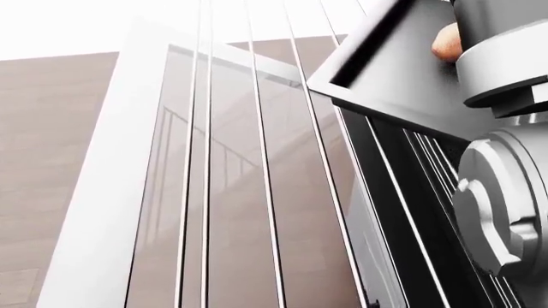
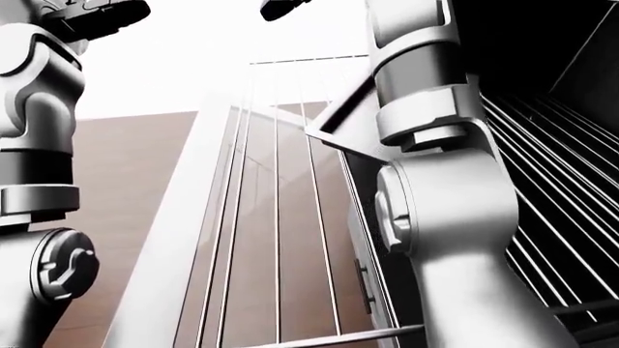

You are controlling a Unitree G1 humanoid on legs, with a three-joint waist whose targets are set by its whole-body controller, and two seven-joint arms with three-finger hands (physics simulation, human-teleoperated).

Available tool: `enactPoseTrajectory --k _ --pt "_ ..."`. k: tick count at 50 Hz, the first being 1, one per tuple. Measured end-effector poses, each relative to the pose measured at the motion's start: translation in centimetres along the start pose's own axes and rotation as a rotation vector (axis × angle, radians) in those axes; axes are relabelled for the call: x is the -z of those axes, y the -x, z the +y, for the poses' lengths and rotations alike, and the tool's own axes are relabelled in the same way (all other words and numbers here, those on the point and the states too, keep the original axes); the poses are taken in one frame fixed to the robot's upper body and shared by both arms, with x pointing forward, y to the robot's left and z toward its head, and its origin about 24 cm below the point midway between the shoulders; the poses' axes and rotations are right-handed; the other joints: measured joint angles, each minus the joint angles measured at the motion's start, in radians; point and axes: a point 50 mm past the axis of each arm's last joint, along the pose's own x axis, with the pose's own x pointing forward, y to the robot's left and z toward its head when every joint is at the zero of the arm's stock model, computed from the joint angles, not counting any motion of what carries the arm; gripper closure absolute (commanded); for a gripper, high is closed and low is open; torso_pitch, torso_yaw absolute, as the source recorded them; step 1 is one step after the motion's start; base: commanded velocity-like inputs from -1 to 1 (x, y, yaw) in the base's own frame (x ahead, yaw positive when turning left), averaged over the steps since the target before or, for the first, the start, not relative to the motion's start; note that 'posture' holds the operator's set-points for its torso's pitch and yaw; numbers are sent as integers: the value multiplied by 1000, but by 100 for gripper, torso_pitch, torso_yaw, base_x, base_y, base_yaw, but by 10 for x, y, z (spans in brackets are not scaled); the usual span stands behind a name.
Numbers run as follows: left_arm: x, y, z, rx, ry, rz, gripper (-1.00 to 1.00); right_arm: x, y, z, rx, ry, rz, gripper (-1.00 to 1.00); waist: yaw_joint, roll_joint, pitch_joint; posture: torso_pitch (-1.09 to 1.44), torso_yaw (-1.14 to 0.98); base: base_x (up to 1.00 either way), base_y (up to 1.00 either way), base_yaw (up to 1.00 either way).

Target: Place the sweet potato on the top rack of the oven.

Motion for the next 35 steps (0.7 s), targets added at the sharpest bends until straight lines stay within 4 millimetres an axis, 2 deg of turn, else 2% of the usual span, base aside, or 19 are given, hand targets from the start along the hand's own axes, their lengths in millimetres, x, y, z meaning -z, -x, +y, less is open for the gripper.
enactPoseTrajectory --k 9,21,28,35 --pt "-10 -1 0 -15 31 -32 -100 -11 1 -6 36 30 -68 -100 0 -2 1 0 0 0 0 0" --pt "-12 -3 3 -40 65 -42 -100 -26 3 -15 96 53 -155 -100 -2 -1 3 0 0 0 0 0" --pt "-20 -3 6 -62 78 -84 -100 -31 2 -15 104 71 -185 -100 -2 -1 4 0 0 0 0 0" --pt "-18 -3 8 -76 70 -89 -100 -41 2 -15 112 84 -230 -100 -2 0 5 0 0 0 0 0"
